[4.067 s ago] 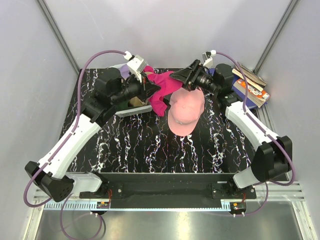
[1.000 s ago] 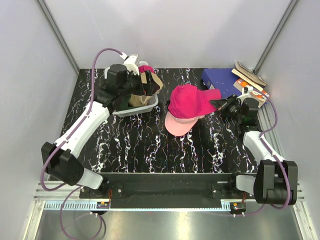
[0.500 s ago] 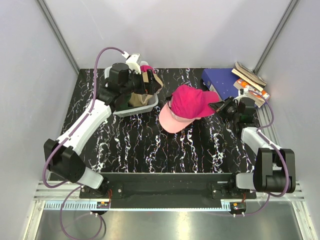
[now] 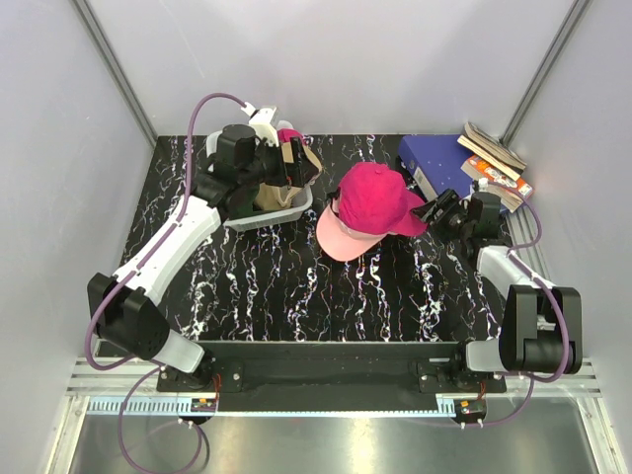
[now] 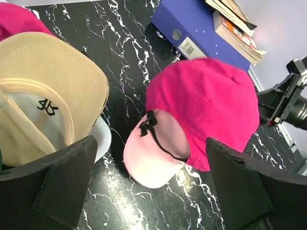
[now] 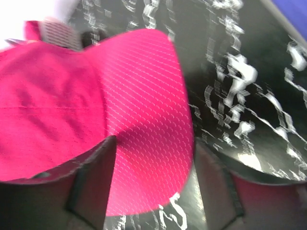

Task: Stack the hats

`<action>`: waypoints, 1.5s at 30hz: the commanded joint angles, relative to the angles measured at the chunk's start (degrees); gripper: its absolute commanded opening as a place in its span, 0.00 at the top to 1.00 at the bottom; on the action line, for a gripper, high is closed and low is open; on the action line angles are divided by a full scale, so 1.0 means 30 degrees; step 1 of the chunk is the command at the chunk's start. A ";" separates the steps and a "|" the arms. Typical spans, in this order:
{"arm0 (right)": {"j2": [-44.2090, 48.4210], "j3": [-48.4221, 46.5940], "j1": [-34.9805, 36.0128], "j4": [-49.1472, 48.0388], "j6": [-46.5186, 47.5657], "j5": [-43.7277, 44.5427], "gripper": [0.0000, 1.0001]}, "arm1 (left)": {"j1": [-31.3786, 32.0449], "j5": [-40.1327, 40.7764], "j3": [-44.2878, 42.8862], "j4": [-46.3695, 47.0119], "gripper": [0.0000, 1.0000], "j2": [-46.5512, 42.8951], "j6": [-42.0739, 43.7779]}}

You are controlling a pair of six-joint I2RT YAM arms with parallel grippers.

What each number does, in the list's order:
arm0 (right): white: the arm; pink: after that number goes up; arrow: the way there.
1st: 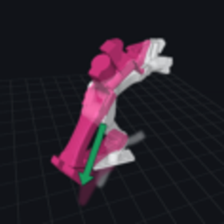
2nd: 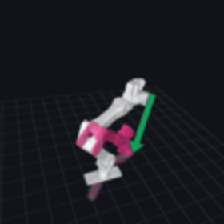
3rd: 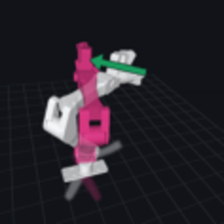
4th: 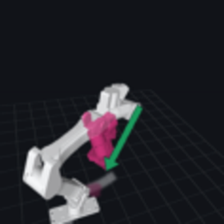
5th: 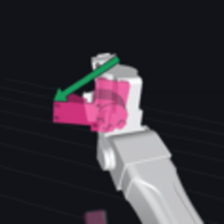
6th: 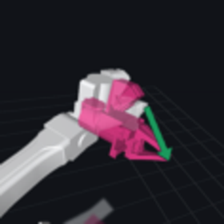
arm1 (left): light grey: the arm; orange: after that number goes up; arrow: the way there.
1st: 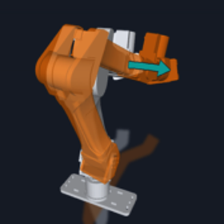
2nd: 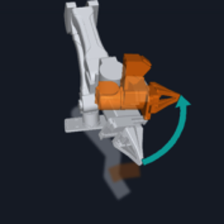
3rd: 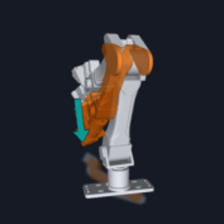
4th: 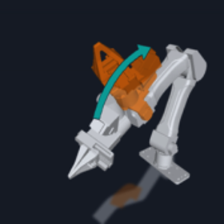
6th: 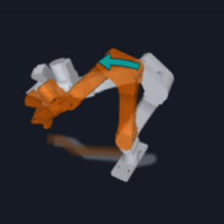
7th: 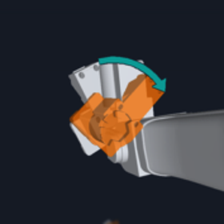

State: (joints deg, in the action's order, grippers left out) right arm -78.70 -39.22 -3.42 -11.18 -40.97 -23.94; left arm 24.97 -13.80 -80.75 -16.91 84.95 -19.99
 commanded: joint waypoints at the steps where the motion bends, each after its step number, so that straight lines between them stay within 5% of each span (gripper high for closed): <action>1: 0.1004 -0.0022 -0.0090 0.1998 0.1411 0.1828 0.22 | 0.0026 0.0411 -0.0621 0.0626 0.01 -0.0015 -0.0017; 7: 0.3494 -0.0226 -0.0120 0.3344 0.1967 0.4867 0.09 | -0.0588 0.1026 -0.0886 -0.0017 0.01 -0.0015 0.0100; 16: 0.7012 -0.1367 -0.0207 0.6215 0.2581 1.0261 0.09 | -0.3165 0.2167 -0.0886 -0.1333 0.01 0.0277 0.0304; 37: 0.5988 -0.2599 -0.0208 0.6041 0.1938 0.9212 0.12 | -0.3168 0.2903 -0.3141 -0.1573 0.11 0.7659 -0.1834; 45: 0.6106 -0.4706 -0.0207 0.5720 0.3369 0.8775 0.13 | -0.3197 0.3544 -0.3025 -0.1571 0.98 0.6438 -0.1248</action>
State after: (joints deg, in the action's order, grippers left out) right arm -60.93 -47.29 -3.81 8.93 -34.22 3.51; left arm 15.40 -5.67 -88.07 -23.92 109.40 -24.82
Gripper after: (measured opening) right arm 0.882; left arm 0.162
